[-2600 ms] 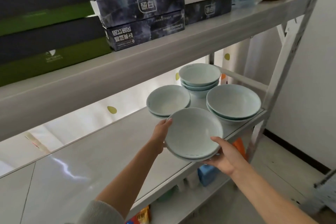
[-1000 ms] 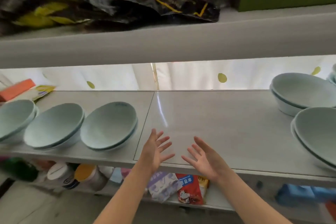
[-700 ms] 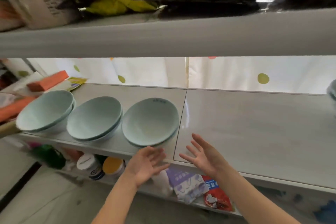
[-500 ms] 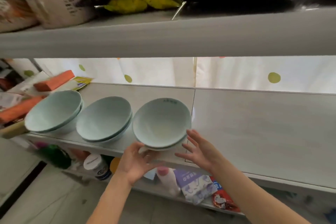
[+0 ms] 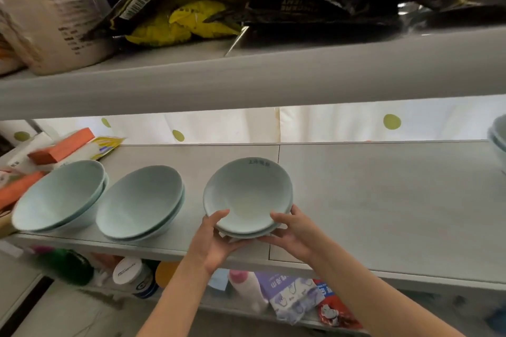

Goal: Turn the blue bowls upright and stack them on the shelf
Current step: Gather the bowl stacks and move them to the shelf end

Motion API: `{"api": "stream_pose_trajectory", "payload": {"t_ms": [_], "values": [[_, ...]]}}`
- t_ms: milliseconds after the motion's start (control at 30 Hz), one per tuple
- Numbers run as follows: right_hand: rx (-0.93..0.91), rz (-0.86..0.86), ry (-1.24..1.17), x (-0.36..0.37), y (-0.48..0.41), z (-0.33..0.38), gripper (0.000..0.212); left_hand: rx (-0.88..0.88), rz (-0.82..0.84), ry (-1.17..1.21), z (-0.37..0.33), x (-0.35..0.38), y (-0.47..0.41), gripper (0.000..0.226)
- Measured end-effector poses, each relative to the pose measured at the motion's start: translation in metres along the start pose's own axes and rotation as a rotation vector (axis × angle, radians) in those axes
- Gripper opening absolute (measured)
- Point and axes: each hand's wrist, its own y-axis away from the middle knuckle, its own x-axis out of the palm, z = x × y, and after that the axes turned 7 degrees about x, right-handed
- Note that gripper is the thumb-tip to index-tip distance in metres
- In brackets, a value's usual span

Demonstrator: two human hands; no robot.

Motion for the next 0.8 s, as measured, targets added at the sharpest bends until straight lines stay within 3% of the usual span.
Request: {"api": "stream_pose_trajectory", "payload": {"t_ms": [467,567,800], "values": [[-0.306,-0.156,-0.205,-0.16,0.093,0.126,0.046,-0.208,0.172,-0.118,0.105,0.22,-0.067,0.047],[-0.387,-0.175,-0.238,-0.199,0.113,0.151,0.049,-0.271,0.208,-0.137,0.135,0.267,-0.078,0.051],[-0.452,-0.222,-0.271,-0.25,0.132,0.182,0.052,-0.318,0.243,-0.125,0.18,0.322,-0.091,0.047]]}}
